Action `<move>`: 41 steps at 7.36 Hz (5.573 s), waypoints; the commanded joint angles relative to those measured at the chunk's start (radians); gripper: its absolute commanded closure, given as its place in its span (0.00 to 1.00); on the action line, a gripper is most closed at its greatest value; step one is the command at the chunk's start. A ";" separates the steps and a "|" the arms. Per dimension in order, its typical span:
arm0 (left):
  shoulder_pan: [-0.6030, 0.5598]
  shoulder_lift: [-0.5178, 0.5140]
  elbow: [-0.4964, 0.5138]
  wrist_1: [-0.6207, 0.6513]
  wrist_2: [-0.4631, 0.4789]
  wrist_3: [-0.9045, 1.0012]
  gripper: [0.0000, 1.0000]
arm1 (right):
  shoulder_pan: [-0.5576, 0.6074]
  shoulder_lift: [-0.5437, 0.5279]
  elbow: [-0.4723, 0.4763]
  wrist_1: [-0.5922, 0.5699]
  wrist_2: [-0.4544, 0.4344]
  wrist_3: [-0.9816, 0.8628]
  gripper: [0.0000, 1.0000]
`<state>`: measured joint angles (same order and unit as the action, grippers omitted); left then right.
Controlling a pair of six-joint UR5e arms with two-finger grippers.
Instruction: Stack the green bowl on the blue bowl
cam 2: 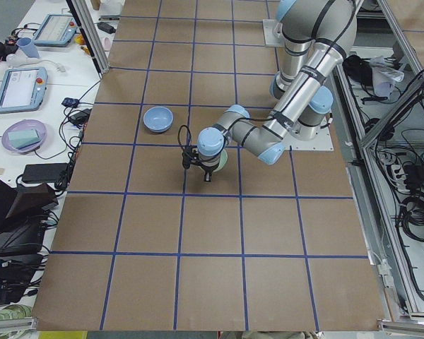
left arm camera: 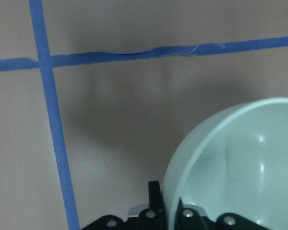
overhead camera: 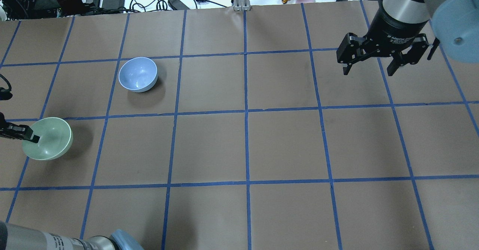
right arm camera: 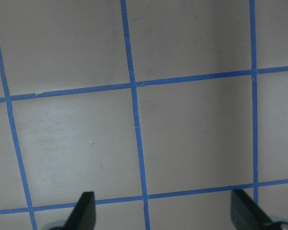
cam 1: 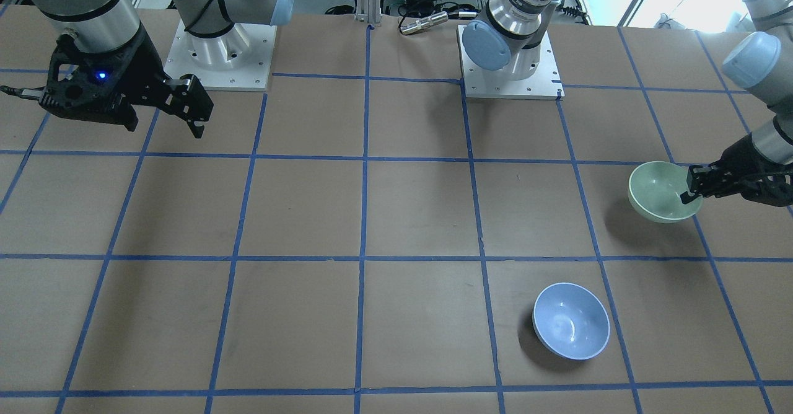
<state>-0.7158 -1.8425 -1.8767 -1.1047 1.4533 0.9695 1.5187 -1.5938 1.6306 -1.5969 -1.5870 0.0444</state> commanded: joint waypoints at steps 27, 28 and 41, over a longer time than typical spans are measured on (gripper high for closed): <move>-0.467 -0.207 0.350 -0.033 -0.174 -0.673 0.00 | 0.000 0.000 0.000 0.000 -0.001 0.000 0.00; -0.490 -0.183 0.352 -0.038 -0.128 -0.678 0.00 | 0.000 0.000 0.000 0.000 -0.001 0.000 0.00; -0.847 0.322 0.347 -0.492 0.102 -0.939 0.00 | 0.000 0.000 0.000 0.000 -0.001 0.000 0.00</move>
<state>-1.5584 -1.5171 -1.5265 -1.6008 1.5549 0.0284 1.5186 -1.5938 1.6307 -1.5969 -1.5877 0.0445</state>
